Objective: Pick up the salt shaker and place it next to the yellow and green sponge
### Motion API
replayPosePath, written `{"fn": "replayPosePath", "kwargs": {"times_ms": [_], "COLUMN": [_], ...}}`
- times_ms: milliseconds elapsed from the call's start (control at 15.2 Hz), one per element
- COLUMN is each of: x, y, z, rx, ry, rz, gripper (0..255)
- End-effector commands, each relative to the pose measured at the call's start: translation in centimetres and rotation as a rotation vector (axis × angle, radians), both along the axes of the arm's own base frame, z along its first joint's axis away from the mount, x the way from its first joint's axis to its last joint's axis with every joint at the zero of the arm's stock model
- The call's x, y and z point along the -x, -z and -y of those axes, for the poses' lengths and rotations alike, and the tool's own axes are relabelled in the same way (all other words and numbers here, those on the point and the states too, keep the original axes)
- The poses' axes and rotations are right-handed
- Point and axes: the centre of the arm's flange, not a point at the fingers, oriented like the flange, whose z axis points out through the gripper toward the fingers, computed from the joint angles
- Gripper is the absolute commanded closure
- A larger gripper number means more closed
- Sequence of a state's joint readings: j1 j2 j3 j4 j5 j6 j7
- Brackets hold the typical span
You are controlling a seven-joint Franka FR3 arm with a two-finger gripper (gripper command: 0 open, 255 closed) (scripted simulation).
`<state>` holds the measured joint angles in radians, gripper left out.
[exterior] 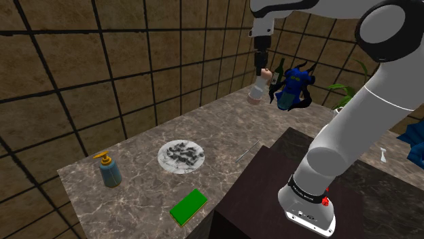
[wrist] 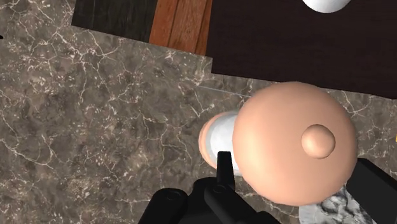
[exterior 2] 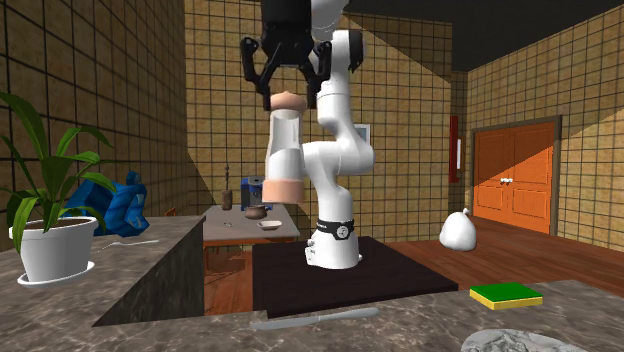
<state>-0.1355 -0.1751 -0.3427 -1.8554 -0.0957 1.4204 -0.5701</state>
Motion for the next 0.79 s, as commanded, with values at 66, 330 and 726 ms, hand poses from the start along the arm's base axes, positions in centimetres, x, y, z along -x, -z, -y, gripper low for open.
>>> {"fn": "replayPosePath", "kwargs": {"times_ms": [66,330,726], "x": [-0.3,-0.6,-1.0], "y": [-0.1,-0.1,-0.1], "z": [-3.9,-9.1,-17.0], "rx": [0.001,0.001,0.001], "ry": [0.002,0.002,0.002], "rz": [0.000,0.000,0.000], "gripper": [255,255,255]}}
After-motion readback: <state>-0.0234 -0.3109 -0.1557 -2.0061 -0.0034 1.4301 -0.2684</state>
